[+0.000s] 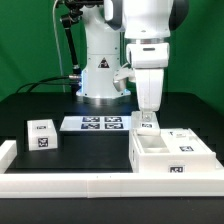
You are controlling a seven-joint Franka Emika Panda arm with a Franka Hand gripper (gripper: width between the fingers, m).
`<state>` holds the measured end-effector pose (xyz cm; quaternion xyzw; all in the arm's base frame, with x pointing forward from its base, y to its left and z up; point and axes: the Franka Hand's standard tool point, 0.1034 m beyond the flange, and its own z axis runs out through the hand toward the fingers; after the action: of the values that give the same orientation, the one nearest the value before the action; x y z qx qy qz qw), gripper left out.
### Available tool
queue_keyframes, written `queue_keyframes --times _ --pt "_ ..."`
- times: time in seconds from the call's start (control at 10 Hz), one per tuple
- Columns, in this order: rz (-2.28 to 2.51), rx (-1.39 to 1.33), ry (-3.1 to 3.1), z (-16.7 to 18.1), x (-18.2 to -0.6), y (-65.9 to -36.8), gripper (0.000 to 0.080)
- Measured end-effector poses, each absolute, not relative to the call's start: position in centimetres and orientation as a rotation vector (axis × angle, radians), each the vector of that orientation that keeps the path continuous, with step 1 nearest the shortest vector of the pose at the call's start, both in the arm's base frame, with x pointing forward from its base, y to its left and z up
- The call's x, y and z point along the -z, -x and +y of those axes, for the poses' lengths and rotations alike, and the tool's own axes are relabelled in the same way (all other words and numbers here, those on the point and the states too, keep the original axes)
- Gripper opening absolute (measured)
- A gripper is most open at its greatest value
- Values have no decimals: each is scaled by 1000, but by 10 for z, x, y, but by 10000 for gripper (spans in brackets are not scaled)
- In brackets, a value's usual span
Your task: Assemble cabinet
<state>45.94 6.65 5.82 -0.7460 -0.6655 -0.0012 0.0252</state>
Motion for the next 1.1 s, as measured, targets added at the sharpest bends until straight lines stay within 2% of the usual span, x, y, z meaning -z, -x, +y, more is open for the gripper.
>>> queue_keyframes --times 0.5,1.1 --pt "-2063 -6 2296 65 -58 -461 70" --pt "-2089 38 2279 60 -56 -482 70"
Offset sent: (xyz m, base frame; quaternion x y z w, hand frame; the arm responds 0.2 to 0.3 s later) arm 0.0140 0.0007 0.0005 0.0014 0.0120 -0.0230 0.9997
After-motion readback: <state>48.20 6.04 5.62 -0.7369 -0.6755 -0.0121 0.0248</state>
